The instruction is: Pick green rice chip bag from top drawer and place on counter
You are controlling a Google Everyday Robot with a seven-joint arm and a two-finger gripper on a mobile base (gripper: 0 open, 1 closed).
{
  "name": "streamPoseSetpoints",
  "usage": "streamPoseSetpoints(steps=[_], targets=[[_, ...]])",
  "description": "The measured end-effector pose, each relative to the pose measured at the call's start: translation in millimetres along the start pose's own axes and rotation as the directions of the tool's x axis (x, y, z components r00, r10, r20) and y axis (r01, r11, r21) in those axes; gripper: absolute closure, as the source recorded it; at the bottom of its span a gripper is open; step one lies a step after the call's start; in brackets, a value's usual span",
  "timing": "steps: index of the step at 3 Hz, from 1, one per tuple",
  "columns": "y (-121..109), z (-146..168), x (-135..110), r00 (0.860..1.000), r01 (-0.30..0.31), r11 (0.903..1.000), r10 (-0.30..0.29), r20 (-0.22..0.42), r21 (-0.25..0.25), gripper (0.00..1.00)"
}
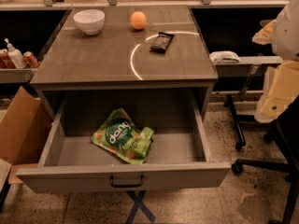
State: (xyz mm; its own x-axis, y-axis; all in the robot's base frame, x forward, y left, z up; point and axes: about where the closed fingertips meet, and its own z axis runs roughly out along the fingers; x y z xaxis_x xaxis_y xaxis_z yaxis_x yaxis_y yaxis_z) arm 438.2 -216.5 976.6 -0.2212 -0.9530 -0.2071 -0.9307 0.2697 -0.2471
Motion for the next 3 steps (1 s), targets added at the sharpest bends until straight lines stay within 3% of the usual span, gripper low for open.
streamPoseSetpoints(steps=[1, 2, 3], targets=[[0, 2, -1, 1.000, 0.000, 1.0000, 0.000, 0.006, -0.006, 0.00], [3, 18, -9, 0.999, 0.003, 0.9988, 0.000, 0.051, -0.049, 0.00], [22, 55, -31, 0.989, -0.023, 0.9912, 0.042, 0.140, -0.130, 0.00]])
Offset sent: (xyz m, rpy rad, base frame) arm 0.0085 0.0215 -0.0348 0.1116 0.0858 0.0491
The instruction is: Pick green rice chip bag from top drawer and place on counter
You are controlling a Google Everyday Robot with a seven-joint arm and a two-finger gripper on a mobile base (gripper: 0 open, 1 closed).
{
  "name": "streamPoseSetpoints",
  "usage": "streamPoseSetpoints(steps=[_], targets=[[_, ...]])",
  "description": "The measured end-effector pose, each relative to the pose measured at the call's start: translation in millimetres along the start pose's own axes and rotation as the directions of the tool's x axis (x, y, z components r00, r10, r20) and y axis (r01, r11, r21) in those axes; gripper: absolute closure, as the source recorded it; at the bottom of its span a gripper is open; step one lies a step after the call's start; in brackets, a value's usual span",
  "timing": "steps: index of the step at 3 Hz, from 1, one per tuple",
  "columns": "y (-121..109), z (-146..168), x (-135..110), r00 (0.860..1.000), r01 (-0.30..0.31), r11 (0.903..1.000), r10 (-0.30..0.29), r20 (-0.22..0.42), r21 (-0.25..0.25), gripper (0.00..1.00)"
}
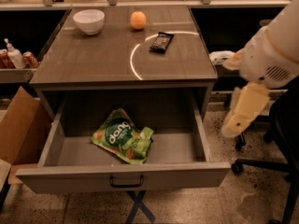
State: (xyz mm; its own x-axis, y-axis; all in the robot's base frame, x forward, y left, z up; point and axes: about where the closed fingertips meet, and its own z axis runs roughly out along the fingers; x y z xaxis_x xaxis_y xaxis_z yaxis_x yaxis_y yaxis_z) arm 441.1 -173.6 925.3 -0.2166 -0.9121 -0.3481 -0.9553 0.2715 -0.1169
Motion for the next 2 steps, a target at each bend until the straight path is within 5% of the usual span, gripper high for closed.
streamPoseSetpoints(steps=[1, 2], targets=[[35.2, 60.6, -23.2, 0.996, 0.003, 0.9934, 0.008, 0.094, -0.115, 0.00], [35.2, 60.6, -23.2, 0.996, 0.003, 0.9934, 0.008, 0.094, -0.115, 0.00]])
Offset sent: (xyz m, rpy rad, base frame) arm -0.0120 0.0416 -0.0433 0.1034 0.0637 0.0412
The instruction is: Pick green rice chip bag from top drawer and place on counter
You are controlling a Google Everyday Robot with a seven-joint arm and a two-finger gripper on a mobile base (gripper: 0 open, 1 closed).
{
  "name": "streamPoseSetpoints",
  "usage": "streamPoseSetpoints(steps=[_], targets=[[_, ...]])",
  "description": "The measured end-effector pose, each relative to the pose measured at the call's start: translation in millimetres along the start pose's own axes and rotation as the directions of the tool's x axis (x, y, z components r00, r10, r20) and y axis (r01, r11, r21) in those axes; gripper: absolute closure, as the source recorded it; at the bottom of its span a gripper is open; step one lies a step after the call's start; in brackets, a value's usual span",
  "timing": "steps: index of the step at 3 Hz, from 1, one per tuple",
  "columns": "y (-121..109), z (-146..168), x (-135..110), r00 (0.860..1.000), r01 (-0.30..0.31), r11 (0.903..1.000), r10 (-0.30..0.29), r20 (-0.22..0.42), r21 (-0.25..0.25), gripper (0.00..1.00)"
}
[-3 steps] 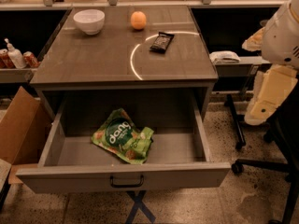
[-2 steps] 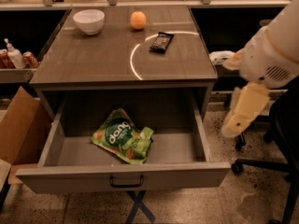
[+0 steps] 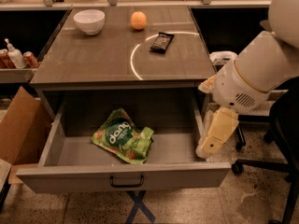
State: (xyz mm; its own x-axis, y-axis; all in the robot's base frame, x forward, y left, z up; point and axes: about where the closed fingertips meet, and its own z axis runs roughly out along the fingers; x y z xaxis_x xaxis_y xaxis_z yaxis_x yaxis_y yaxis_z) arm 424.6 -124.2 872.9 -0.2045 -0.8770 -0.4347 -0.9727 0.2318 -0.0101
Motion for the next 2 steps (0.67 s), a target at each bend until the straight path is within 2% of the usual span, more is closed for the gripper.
streamPoseSetpoints(steps=[1, 2], targets=[[-12, 26, -15, 0.999, -0.044, 0.9986, 0.044, 0.019, -0.029, 0.00], [-32, 68, -43, 0.994, -0.108, 0.9927, 0.110, 0.027, -0.055, 0.00]])
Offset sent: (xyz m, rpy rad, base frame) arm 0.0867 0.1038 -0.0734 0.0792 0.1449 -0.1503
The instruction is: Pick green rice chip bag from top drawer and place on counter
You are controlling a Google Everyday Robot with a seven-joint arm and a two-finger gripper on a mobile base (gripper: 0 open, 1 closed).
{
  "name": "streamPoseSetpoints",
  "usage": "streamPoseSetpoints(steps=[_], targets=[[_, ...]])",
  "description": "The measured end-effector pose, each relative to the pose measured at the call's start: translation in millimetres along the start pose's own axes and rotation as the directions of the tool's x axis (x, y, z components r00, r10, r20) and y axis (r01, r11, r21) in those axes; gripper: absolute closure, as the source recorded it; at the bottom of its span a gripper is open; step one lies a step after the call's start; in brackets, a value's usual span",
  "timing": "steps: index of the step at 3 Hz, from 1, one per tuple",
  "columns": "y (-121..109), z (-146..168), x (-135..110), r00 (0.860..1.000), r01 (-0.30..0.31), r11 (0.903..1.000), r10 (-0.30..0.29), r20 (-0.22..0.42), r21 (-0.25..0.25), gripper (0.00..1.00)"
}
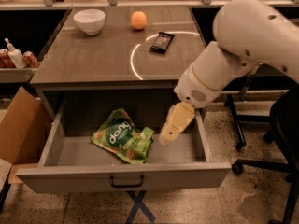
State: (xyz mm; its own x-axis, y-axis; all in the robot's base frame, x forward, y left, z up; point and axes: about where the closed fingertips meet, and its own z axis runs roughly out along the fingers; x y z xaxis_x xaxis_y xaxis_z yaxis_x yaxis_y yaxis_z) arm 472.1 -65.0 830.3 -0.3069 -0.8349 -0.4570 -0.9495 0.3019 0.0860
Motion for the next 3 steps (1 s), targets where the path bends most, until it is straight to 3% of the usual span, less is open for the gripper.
streamPoseSetpoints(steps=[1, 3], targets=[[-2, 42, -40, 0.998, -0.055, 0.9973, 0.056, 0.027, -0.050, 0.00], [4, 63, -44, 0.999, -0.038, 0.9959, 0.041, 0.028, -0.082, 0.00]])
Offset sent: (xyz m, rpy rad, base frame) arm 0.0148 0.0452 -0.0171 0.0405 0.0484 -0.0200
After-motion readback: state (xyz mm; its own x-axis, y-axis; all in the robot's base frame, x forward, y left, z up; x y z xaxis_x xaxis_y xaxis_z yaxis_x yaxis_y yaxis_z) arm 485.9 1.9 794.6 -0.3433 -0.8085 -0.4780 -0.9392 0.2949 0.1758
